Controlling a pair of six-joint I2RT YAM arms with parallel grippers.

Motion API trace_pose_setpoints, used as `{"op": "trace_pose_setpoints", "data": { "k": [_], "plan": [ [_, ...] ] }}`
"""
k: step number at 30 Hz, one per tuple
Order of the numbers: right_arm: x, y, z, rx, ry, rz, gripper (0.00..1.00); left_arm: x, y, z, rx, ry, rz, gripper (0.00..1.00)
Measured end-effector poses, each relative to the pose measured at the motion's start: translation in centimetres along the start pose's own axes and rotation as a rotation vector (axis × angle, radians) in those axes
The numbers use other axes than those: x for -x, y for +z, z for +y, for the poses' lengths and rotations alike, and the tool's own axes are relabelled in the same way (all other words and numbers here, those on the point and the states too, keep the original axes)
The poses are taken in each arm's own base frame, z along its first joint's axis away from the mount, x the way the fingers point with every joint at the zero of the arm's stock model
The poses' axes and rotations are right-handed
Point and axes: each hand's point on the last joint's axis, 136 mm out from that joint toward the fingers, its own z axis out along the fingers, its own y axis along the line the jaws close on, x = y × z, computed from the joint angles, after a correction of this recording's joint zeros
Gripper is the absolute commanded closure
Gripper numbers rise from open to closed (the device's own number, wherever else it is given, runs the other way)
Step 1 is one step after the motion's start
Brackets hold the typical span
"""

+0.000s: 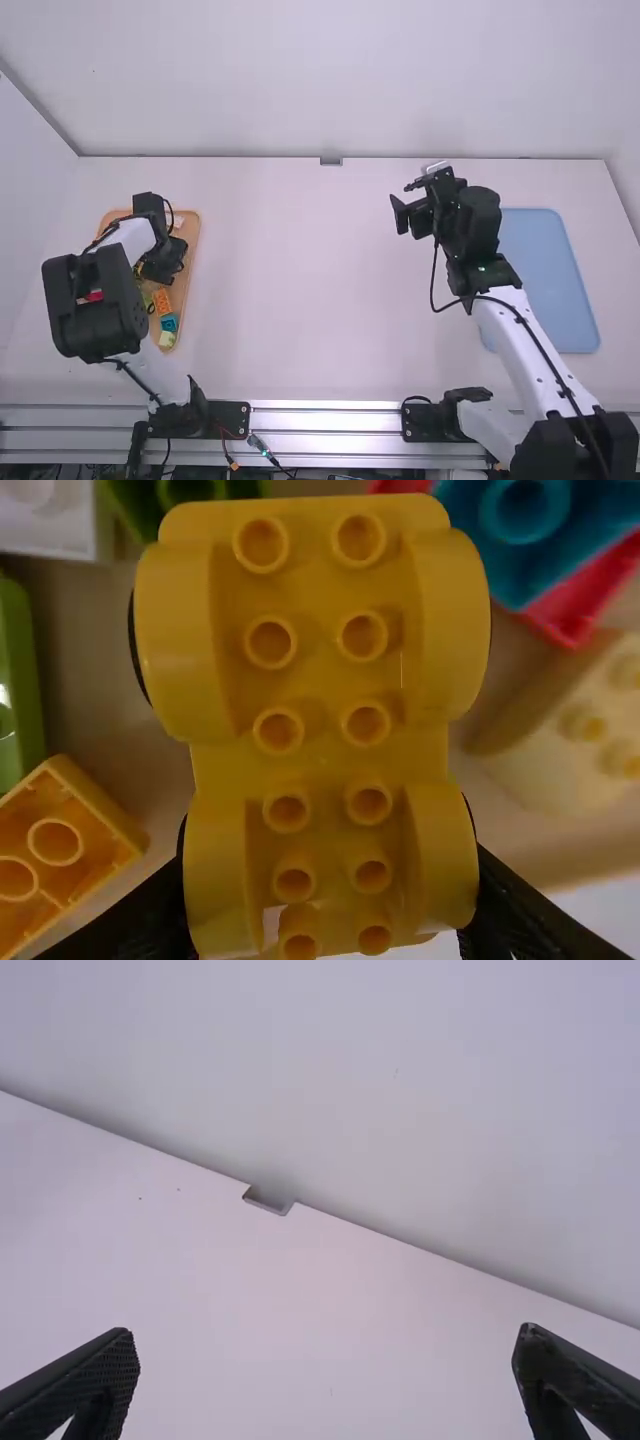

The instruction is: Assemble lego blocks to make yellow taxi

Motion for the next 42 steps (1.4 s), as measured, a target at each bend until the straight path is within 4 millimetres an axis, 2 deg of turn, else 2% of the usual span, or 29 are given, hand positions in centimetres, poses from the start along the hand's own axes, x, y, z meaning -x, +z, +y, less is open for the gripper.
{"op": "trace_pose_setpoints", "data": {
  "k": [3, 4, 10, 13, 17, 18, 19, 20, 21, 23, 26, 27, 28, 31, 32, 33, 37, 42],
  "plan": [
    [0.3, 0.1, 0.6, 0.013, -0.007, -0.009, 0.01, 0.1, -1.2, -1.8, -0.059, 0.098, 0.024, 0.68],
    [0.5, 0.1, 0.7, 0.016, -0.01, -0.017, 0.01, -0.2, -1.9, -2.8, -0.089, 0.167, 0.043, 0.76],
    [1.0, 0.2, 1.4, 0.032, -0.022, -0.035, 0.01, -2.8, -4.8, -5.6, -0.163, 0.465, 0.084, 0.78],
    [1.2, 0.2, 1.9, 0.042, -0.027, -0.04, 0.01, -5.4, -5.9, -7.3, -0.203, 0.663, 0.087, 0.78],
    [1.5, 0.2, 2.3, 0.051, -0.032, -0.053, 0.01, -11.2, -7.2, -9.1, -0.246, 1.006, 0.094, 0.79],
    [1.5, 0.2, 2.3, 0.052, -0.034, -0.053, 0.01, -13.7, -7.6, -9.4, -0.261, 1.141, 0.097, 0.86],
    [1.6, 0.2, 2.3, 0.052, -0.035, -0.053, 0.01, -15.2, -7.9, -9.5, -0.268, 1.221, 0.101, 0.89],
    [1.6, 0.2, 2.3, 0.052, -0.035, -0.053, 0.01, -15.2, -7.9, -9.5, -0.268, 1.221, 0.101, 0.89],
    [1.5, 0.2, 2.4, 0.053, -0.035, -0.053, 0.01, -18.9, -8.6, -9.3, -0.286, 1.413, 0.115, 0.89],
    [1.5, 0.2, 2.3, 0.052, -0.033, -0.051, 0.01, -23.2, -9.5, -8.6, -0.31, 1.65, 0.127, 0.89],
    [1.5, 0.2, 2.2, 0.049, -0.032, -0.05, 0.01, -27.5, -10.4, -7.3, -0.34, 1.914, 0.135, 0.89],
    [1.4, 0.2, 2.0, 0.043, -0.029, -0.048, 0.01, -29.6, -10.9, -6.7, -0.367, 2.056, 0.127, 0.88],
    [1.4, 0.2, 2.0, 0.043, -0.029, -0.048, 0.01, -29.6, -10.9, -6.7, -0.367, 2.056, 0.127, 0.88],
    [0.7, 0.1, 0.9, 0.021, 0.006, -0.023, 0.01, -33.3, -11.3, -5.1, -0.438, 2.358, 0.123, 0.88],
    [0.7, 0.1, 0.9, 0.021, 0.006, -0.023, 0.01, -33.3, -11.3, -5.1, -0.438, 2.358, 0.123, 0.88],
    [0.1, 0.1, 0.5, 0.013, 0.025, -0.002, 0.01, -34.2, -10.8, -3.7, -0.454, 2.485, 0.144, 0.88],
    [-1.3, -0.1, -0.4, -0.007, 0.062, 0.048, 0.01, -34.9, -9.1, -0.9, -0.466, 2.678, 0.201, 0.95],
    [-1.9, -0.6, -0.8, -0.017, 0.08, 0.076, 0.01, -35.0, -7.5, 0.1, -0.491, 2.77, 0.192, 0.97]
  ]
}}
